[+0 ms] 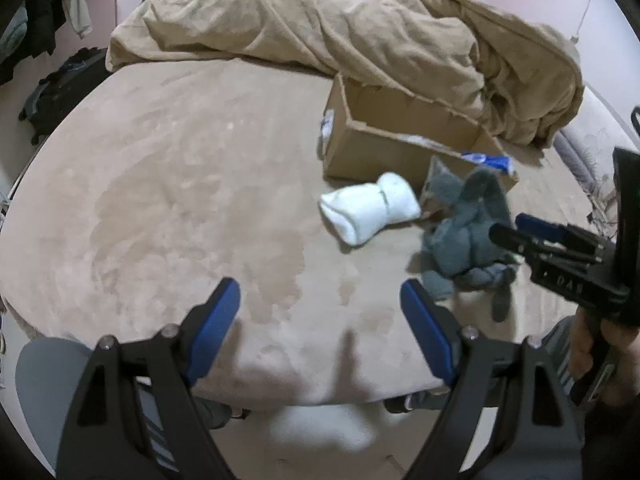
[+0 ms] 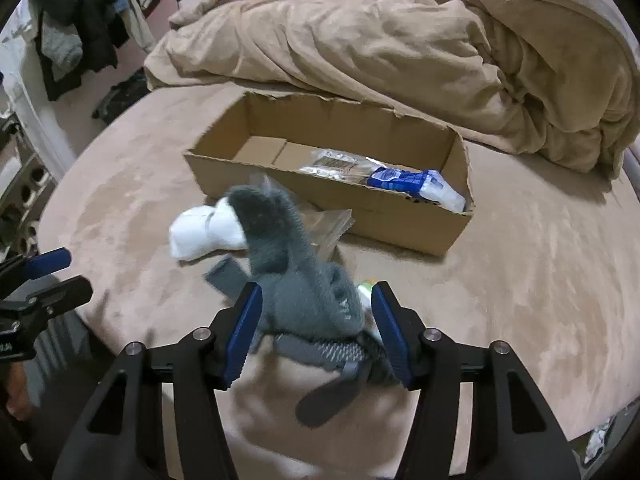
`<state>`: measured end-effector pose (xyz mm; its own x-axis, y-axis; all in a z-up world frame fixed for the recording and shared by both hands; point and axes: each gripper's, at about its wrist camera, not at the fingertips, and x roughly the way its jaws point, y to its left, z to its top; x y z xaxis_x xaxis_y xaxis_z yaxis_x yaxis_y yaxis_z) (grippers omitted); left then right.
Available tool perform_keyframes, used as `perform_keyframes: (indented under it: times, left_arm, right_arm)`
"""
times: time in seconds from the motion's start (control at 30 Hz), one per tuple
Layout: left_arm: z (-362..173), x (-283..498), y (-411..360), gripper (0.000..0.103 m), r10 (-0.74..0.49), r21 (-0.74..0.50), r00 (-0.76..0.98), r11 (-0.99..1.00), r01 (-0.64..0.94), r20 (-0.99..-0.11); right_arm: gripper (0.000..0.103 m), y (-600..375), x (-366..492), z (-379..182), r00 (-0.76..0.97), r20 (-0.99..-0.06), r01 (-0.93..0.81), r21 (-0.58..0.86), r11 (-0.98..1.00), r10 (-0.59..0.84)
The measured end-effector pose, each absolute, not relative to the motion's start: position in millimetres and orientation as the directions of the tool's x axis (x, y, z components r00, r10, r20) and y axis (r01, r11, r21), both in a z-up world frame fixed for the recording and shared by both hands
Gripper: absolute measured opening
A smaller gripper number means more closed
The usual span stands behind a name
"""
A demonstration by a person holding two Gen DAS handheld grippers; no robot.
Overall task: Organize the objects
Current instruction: 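Grasp the white socks with the left tool while the right tool grasps the gray glove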
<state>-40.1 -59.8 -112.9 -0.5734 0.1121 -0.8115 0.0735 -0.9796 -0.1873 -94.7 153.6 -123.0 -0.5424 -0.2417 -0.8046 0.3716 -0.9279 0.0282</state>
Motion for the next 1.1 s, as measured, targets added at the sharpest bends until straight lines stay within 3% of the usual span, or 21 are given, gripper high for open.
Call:
perform_keyframes:
  times: [0.17, 0.43, 0.7, 0.83, 1.03, 1.1]
  left_arm:
    - [-127, -59, -60, 0.084, 0.101, -0.161, -0.567, -0.985, 0.057, -0.818]
    - [-139, -111, -31, 0.084, 0.062, -0.028, -0.599, -0.997, -0.066, -0.798]
    - [-155, -158, -12, 0.085, 0.138, -0.031, -0.54, -0.979, -0.202, -0.83]
    - [-155, -157, -9, 0.069, 0.192, -0.09, -0.49, -0.97, -0.225, -0.85]
    - [-168, -153, 4, 0.069, 0.167, -0.046, -0.464, -0.965, -0.26, -0.87]
    - [-166, -152, 4, 0.055, 0.169, -0.048, -0.474, -0.965, -0.257, -0.864]
  right_arm:
    - [0.059, 148, -109, -140, -0.526, -0.816, 0.374, 0.03, -0.927, -0.238]
    - [0.029, 142, -114, -147, -0.542, -0.793, 0.422, 0.029, -0.906, -0.278]
    - [0.023, 162, -107, -122, -0.573, -0.761, 0.408, 0.057, -0.911, -0.304]
    - [0.023, 172, -101, -102, -0.598, -0.739, 0.397, 0.063, -0.916, -0.31]
    - [0.023, 182, -92, -79, -0.628, -0.713, 0.382, 0.067, -0.922, -0.312]
    - [0.023, 185, -88, -74, -0.635, -0.707, 0.381, 0.061, -0.923, -0.309]
